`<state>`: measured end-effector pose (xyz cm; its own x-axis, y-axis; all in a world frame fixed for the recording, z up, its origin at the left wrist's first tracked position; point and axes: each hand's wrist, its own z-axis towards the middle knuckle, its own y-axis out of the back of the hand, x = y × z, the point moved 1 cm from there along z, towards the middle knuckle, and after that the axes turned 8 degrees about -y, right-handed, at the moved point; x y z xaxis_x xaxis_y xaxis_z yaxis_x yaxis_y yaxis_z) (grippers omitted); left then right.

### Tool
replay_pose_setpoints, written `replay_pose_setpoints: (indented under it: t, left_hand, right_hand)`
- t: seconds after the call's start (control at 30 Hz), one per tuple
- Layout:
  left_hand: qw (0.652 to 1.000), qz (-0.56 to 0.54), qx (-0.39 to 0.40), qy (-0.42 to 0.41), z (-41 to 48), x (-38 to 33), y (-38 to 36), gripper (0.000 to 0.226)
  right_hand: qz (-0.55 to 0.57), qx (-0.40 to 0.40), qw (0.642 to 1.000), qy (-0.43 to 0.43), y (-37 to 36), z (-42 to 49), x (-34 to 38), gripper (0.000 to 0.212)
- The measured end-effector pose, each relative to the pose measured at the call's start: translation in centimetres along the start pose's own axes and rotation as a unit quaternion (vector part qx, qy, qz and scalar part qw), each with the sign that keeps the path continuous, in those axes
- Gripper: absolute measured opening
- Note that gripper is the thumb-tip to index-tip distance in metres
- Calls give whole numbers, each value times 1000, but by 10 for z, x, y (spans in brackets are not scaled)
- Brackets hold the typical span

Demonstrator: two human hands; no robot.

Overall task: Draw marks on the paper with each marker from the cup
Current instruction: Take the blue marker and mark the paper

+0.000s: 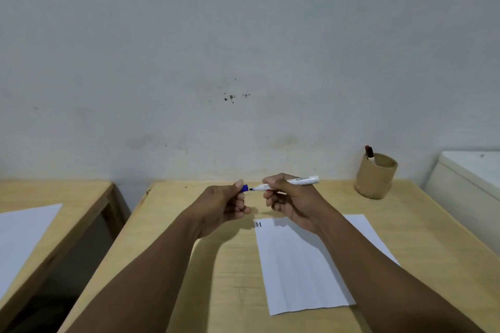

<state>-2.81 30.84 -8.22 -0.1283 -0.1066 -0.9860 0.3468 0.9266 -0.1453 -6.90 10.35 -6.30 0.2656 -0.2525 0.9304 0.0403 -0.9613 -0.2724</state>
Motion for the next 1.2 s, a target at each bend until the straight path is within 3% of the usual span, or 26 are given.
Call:
replay_pose_setpoints:
  t: [0.1,0.2,0.37,0.5,0.87,1.03,1.2]
  left_hand:
    - [999,29,-42,-3,-4,11,17,24]
    - [977,206,-42,-34,-3,23,21,20]
    - [852,514,32,-88,11,21,0,15]
    - [785,610,100,-52,22,15,-2,15]
    - [822,562,81,-40,28,22,-2,21]
    - [823,563,64,-35,27,25,-3,24]
    - [835,547,37,-41,25,29,-2,19]
  right_hand:
    - [-35,-21,999,4,26,-2,8,10]
    - [-105,-38,994,-16,34,-1,-1,17]
    - [-134,-105,985,2,21,10,-38,20]
    - [-162,-134,978,13,17,15,-56,20]
    - [-186,-132,973,27,16,21,-63,13]
    - [-219,-130,967,22,13,18,-62,6]
    - [-110,-166,980,-4,18,16,-51,10]
